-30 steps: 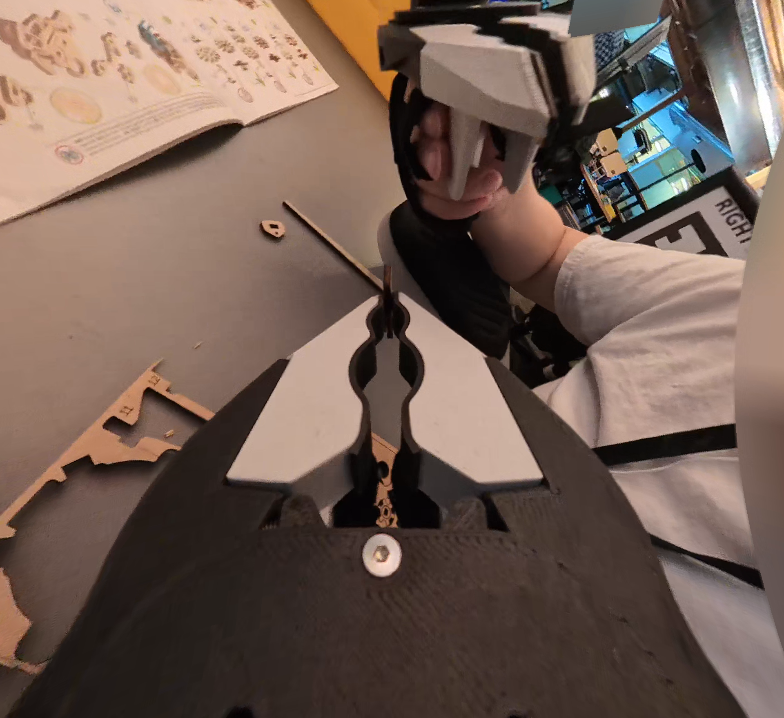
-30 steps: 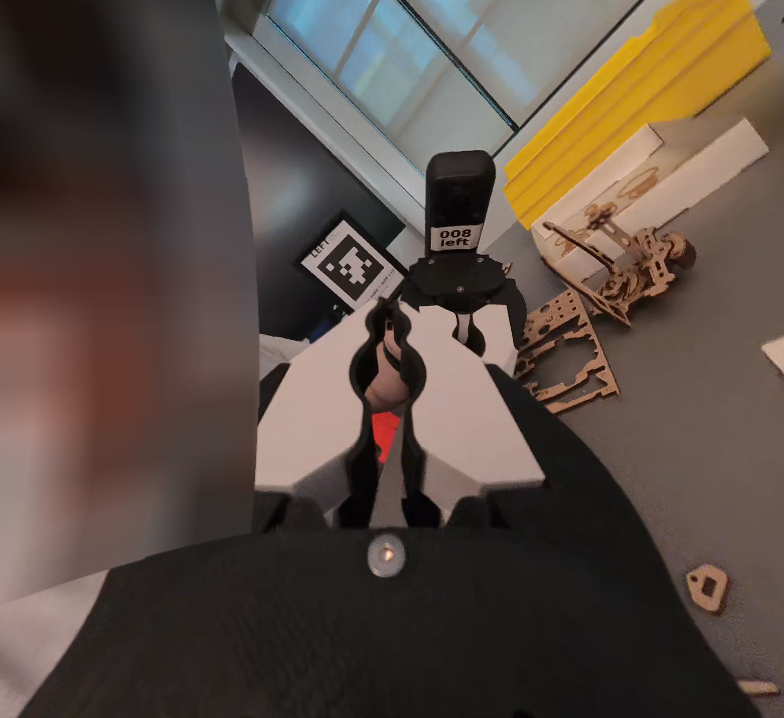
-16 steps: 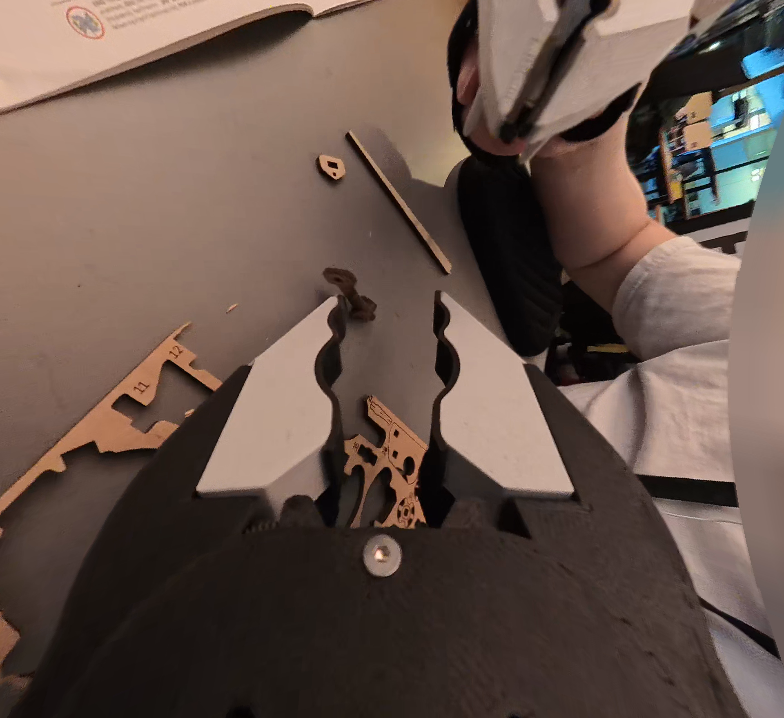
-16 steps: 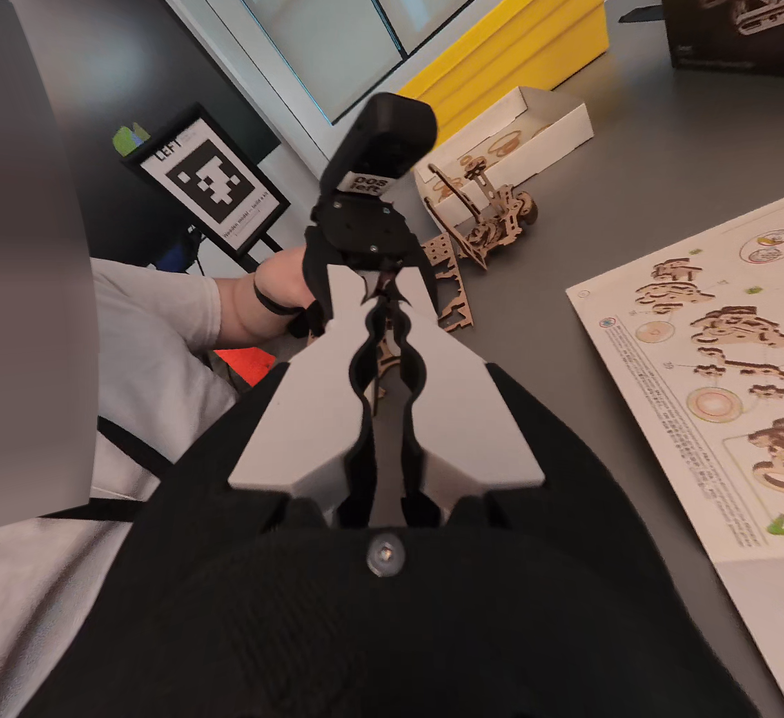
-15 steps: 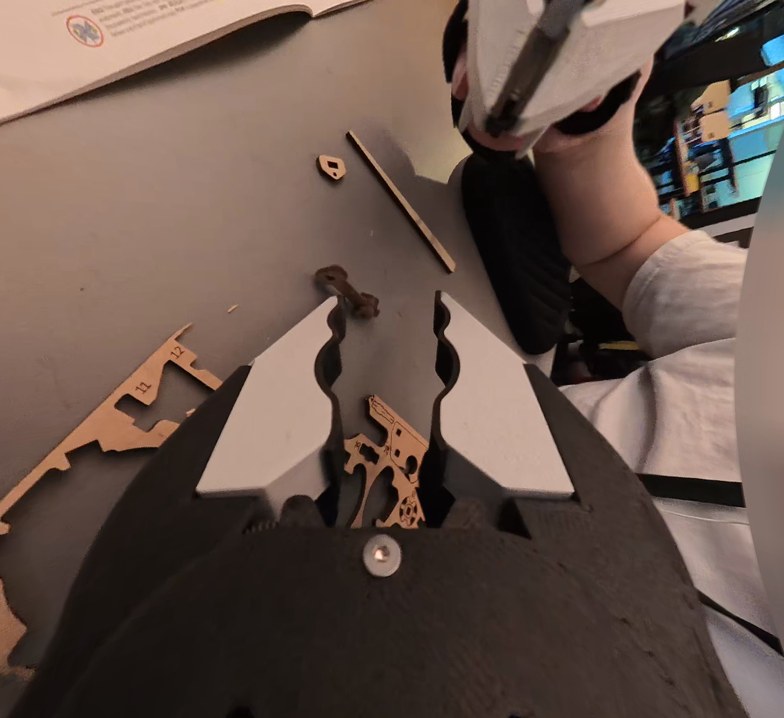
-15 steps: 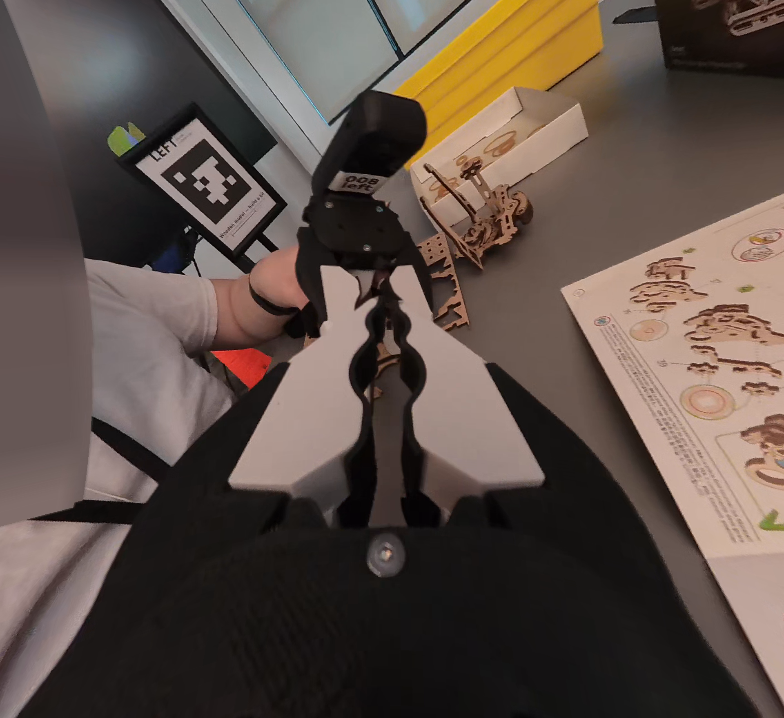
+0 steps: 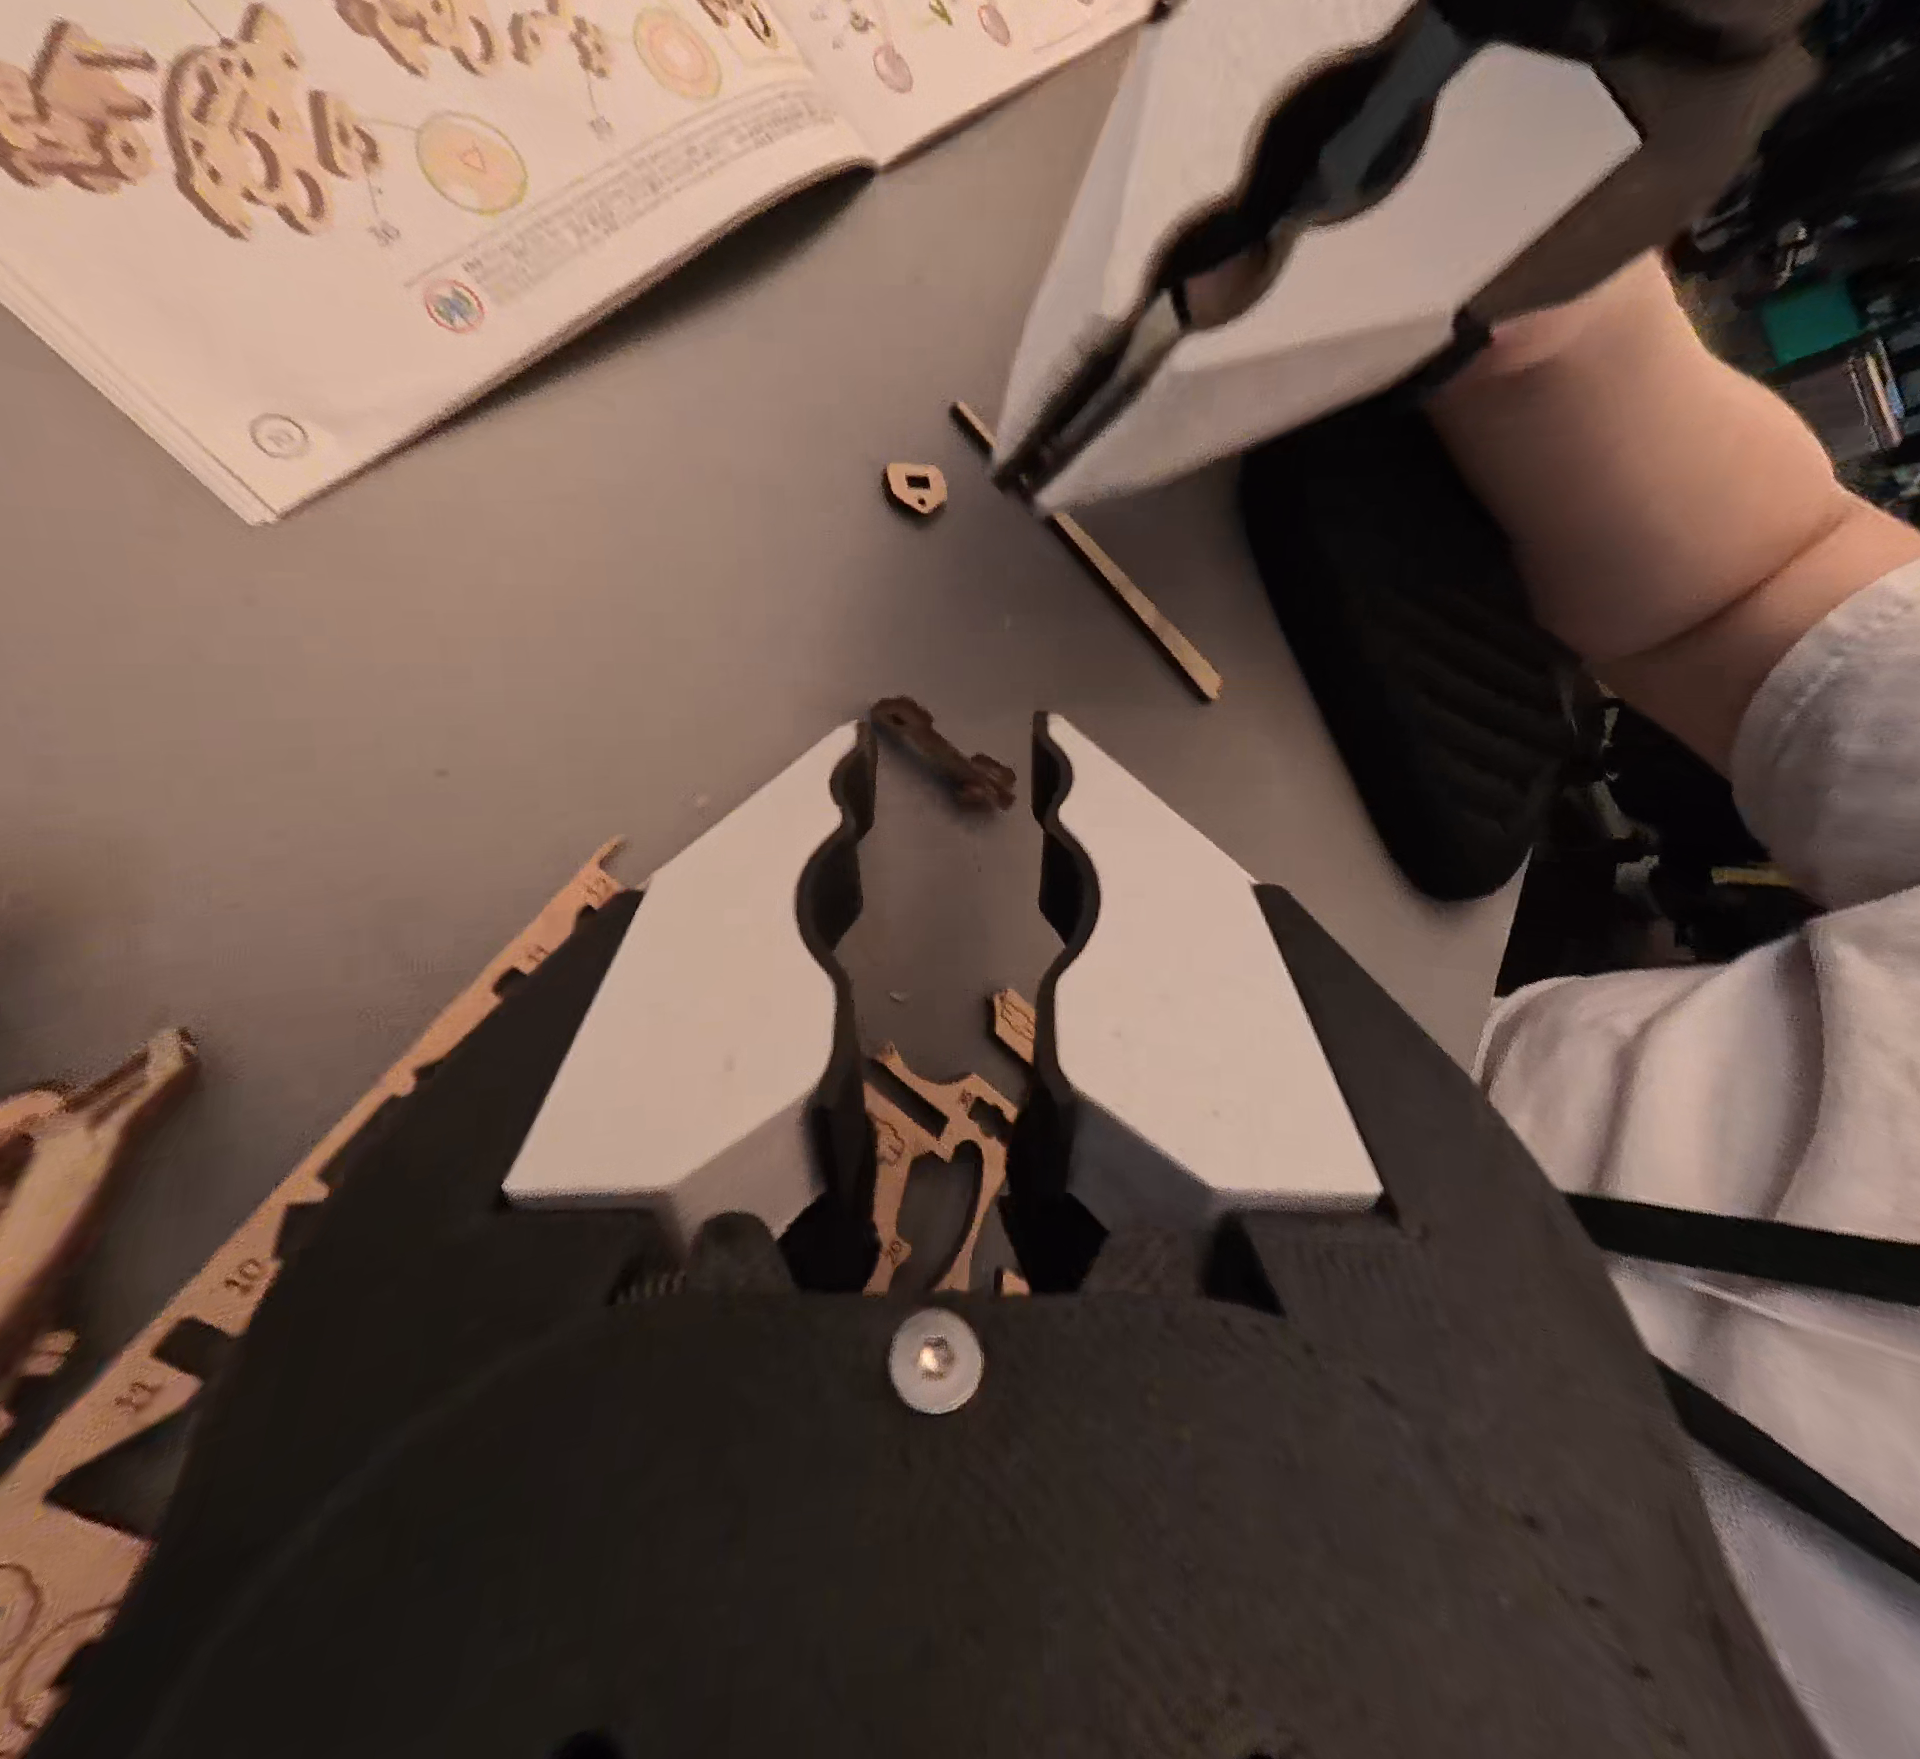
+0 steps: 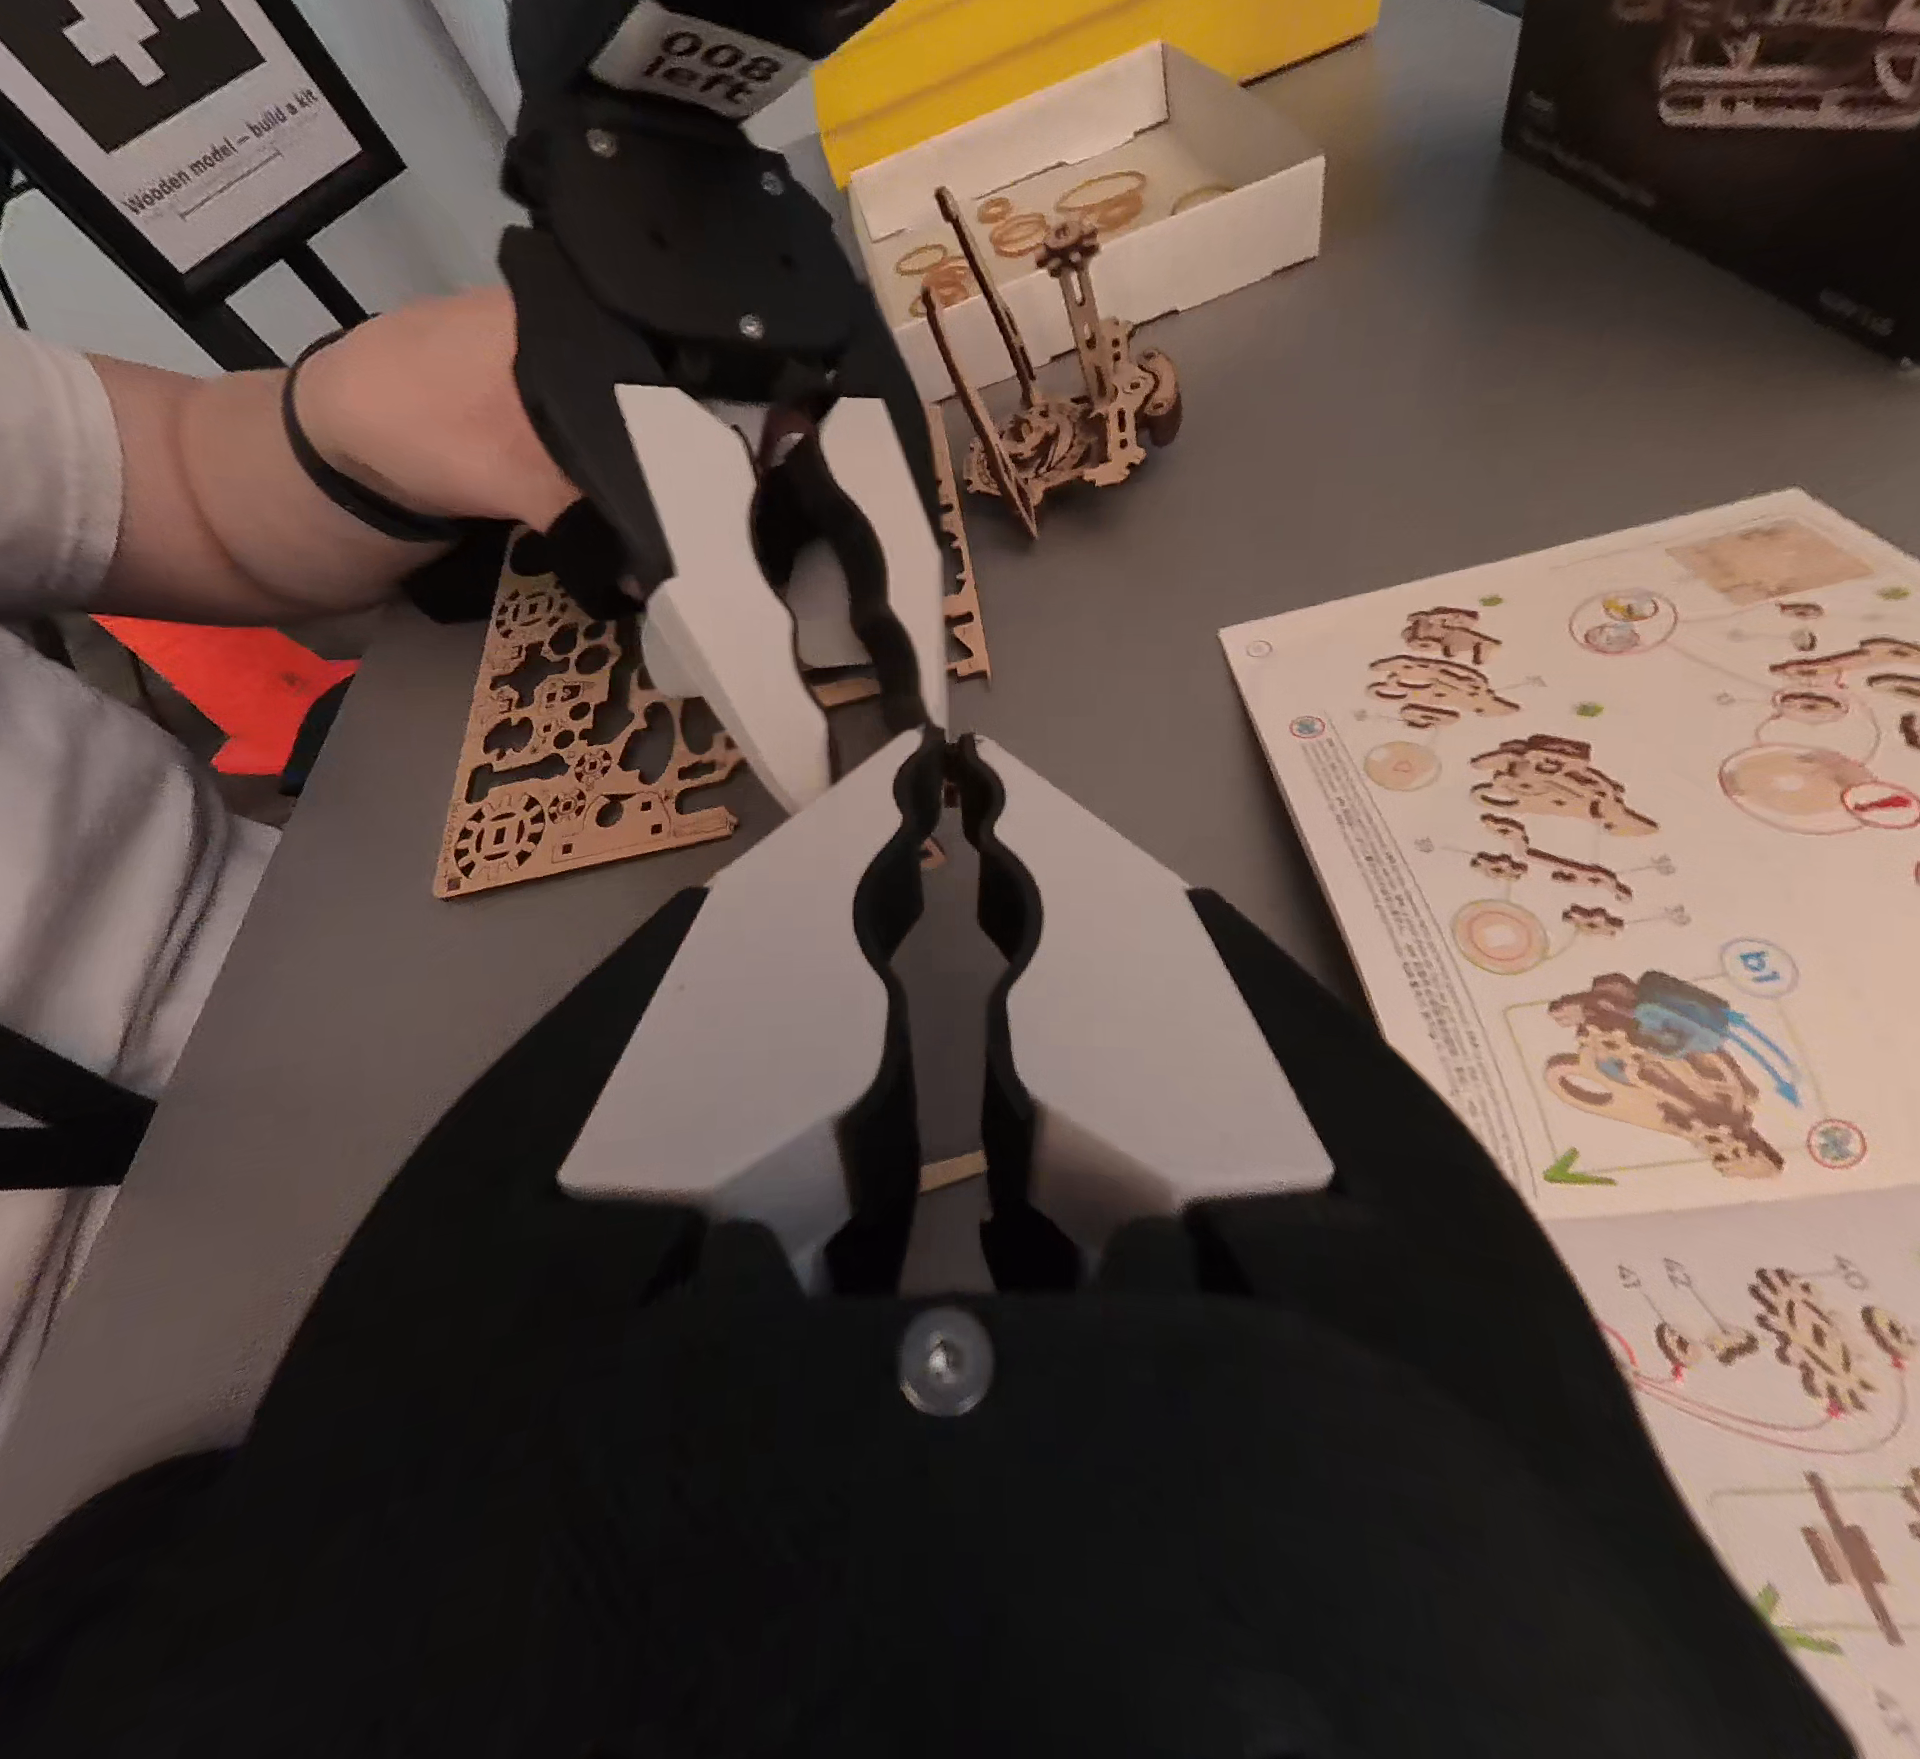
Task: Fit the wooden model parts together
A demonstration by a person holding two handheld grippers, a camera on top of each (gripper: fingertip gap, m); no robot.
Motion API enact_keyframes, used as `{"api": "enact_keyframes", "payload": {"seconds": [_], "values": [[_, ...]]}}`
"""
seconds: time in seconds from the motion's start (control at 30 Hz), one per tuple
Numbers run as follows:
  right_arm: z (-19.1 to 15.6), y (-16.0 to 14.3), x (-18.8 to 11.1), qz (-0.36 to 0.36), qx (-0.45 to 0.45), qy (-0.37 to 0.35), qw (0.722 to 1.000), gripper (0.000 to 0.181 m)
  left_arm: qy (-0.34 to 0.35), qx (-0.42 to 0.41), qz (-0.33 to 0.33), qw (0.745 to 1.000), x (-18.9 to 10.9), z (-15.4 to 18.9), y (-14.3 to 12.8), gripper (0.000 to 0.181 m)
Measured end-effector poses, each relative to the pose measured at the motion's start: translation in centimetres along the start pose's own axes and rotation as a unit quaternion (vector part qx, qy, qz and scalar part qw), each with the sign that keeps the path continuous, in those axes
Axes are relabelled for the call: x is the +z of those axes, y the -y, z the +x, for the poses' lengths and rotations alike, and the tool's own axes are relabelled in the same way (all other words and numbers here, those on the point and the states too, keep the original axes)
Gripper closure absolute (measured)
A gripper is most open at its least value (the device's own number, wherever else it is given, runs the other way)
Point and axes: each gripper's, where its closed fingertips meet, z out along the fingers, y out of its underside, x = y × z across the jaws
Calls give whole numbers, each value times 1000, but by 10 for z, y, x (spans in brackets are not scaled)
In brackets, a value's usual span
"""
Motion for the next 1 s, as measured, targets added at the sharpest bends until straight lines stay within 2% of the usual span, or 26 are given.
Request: {"api": "enact_keyframes", "payload": {"seconds": [0.17,0.27,0.4,0.8,0.9,1.0], "values": [[5,10,-9,15,-16,-22,1000,181,12,-22,-27,999,9,-3,5,157],[6,14,-16,19,-20,-26,999,181,8,-33,-65,997,18,-2,-4,167],[2,16,-19,18,-26,-22,999,181,2,-38,-65,997,16,-1,-4,180],[-13,6,-10,-11,-64,-1,998,181,-42,-72,-63,994,9,-3,-17,179],[-13,4,-7,-15,-70,-4,997,181,-27,-68,-46,996,4,-5,-14,168],[-14,5,-5,-11,-63,-10,998,181,-28,-72,-33,996,-5,-2,-17,166]]}}
